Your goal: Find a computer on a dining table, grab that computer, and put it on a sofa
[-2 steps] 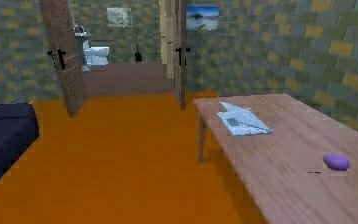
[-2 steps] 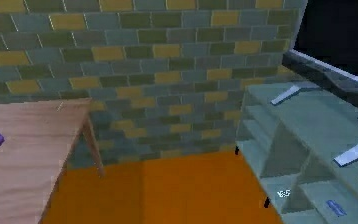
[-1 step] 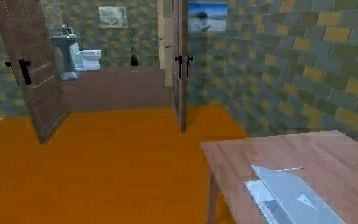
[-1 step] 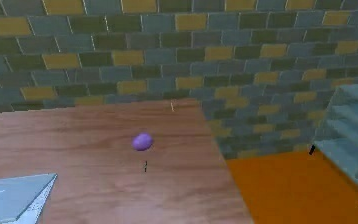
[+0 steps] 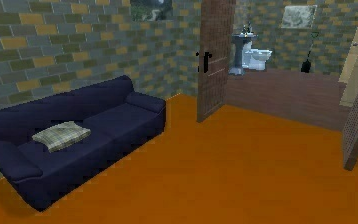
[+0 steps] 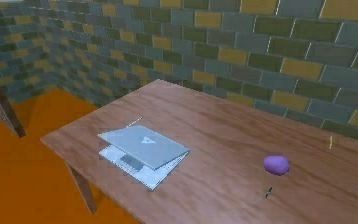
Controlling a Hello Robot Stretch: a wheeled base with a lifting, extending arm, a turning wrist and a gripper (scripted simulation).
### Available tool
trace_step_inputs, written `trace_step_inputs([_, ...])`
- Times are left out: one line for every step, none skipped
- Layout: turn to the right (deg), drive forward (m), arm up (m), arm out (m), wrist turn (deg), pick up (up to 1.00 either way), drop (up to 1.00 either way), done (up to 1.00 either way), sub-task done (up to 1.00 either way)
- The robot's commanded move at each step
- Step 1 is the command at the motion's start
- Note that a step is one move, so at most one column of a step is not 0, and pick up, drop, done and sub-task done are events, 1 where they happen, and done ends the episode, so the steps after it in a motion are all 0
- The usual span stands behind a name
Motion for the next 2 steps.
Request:
trace_step_inputs([0.0, 0.00, 0.50, 0.00, 0.0, 0.00, 0.00, 0.00, 0.00])
trace_step_inputs([0.0, 0.00, 0.34, 0.00, 0.0, 0.00, 0.00, 0.00, 0.00])
